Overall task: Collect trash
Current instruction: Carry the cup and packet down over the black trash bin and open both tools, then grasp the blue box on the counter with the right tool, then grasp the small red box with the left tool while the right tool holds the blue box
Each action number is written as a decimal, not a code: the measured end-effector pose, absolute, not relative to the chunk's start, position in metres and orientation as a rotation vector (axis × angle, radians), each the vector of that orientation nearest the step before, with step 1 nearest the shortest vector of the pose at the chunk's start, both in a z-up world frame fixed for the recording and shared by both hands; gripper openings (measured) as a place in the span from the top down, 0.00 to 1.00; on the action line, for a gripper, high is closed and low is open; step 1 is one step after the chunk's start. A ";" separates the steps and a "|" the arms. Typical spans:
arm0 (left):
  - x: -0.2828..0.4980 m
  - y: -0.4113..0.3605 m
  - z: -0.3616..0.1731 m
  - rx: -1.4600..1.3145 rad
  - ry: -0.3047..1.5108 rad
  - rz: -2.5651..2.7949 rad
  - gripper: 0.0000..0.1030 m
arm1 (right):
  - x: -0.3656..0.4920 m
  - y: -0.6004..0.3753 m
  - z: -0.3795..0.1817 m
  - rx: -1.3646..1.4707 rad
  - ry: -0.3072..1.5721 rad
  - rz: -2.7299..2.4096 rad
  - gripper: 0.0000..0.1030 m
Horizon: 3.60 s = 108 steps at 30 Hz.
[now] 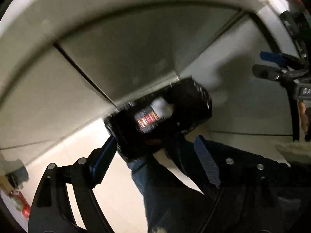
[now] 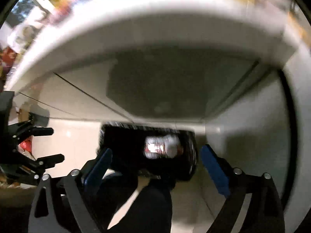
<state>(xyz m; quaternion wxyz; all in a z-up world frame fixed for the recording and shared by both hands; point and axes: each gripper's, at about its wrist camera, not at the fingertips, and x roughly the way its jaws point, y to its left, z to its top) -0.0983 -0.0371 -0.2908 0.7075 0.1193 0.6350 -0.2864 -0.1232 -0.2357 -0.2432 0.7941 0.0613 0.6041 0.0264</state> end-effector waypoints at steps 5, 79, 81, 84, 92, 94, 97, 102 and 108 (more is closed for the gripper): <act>-0.096 -0.022 -0.211 0.225 1.224 -0.608 0.13 | -0.096 -0.214 -0.150 0.119 1.044 0.184 0.05; 0.058 0.018 -0.182 -0.013 1.104 -0.451 0.12 | 0.036 -0.187 -0.092 0.487 0.877 0.285 0.75; 0.064 0.015 -0.187 -0.006 1.096 -0.473 0.12 | 0.028 -0.192 -0.090 0.490 0.870 0.273 0.75; 0.072 0.015 -0.185 -0.024 1.086 -0.526 0.17 | 0.017 -0.199 -0.092 0.496 0.865 0.263 0.75; 0.085 0.023 -0.197 -0.174 1.132 -0.606 1.00 | 0.008 -0.203 -0.094 0.508 0.862 0.260 0.75; 0.082 0.022 -0.197 -0.180 1.121 -0.605 1.00 | 0.008 -0.202 -0.092 0.507 0.855 0.263 0.75; 0.081 0.024 -0.194 -0.202 1.122 -0.611 1.00 | 0.009 -0.202 -0.093 0.507 0.854 0.268 0.75; 0.077 0.024 -0.190 -0.227 1.122 -0.620 1.00 | 0.009 -0.202 -0.095 0.512 0.853 0.266 0.75; 0.079 0.022 -0.179 -0.245 1.100 -0.615 1.00 | 0.016 -0.205 -0.096 0.513 0.851 0.262 0.75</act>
